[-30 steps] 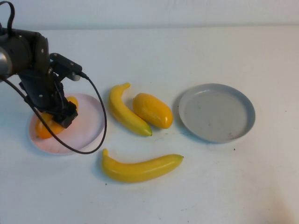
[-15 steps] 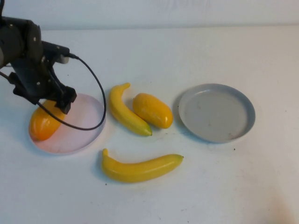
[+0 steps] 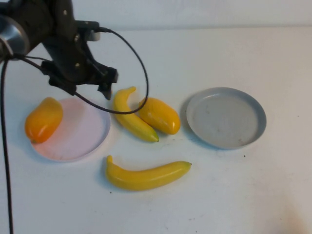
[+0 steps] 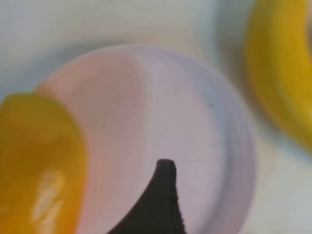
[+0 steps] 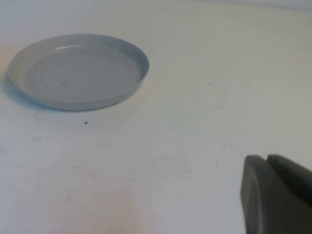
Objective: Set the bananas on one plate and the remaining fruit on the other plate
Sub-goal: Put one type of fruit in the left plate
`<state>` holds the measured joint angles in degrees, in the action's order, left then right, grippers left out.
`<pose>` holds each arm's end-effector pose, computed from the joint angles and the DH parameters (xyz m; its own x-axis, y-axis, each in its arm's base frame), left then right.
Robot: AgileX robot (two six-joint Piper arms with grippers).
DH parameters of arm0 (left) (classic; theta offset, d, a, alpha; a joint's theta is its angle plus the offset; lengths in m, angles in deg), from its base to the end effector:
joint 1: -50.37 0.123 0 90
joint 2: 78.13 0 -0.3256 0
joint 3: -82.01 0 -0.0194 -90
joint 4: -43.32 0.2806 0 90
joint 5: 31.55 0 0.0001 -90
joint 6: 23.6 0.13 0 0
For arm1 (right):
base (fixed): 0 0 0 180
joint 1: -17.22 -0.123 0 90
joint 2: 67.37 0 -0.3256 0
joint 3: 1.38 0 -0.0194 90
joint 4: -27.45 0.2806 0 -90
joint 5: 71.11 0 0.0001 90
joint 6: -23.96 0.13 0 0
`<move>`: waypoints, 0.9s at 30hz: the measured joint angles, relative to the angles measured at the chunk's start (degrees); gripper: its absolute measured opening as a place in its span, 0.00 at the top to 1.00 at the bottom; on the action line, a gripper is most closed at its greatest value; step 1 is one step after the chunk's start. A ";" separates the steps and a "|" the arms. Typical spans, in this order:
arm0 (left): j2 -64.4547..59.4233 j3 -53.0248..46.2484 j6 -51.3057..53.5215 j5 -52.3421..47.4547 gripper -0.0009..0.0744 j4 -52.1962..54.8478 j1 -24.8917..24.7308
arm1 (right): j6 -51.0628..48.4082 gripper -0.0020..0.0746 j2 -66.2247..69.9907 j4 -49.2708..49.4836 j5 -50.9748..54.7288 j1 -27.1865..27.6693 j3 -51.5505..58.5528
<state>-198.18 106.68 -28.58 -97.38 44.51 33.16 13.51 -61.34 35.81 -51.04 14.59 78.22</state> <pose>0.4650 -0.1414 0.2748 -0.9242 0.2043 -0.3226 0.2183 0.9759 -0.0074 0.0792 0.0101 0.1631 -0.2625 -0.0573 -0.9632 -0.1058 0.9939 -0.0302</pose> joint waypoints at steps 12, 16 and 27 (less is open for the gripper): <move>-7.69 11.12 -4.73 7.15 0.11 -2.86 -16.27 | 0.00 0.99 0.00 0.00 0.00 0.00 0.00; -12.19 17.56 -8.49 7.52 0.11 -3.10 -17.79 | 0.00 0.99 0.00 0.00 0.00 0.00 0.00; -16.89 22.56 -13.30 3.78 0.11 -2.85 -17.94 | 0.00 0.99 0.00 0.00 0.00 0.00 0.00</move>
<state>-215.07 129.24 -41.88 -93.60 41.66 15.22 13.51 -61.34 35.81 -51.04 14.59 78.22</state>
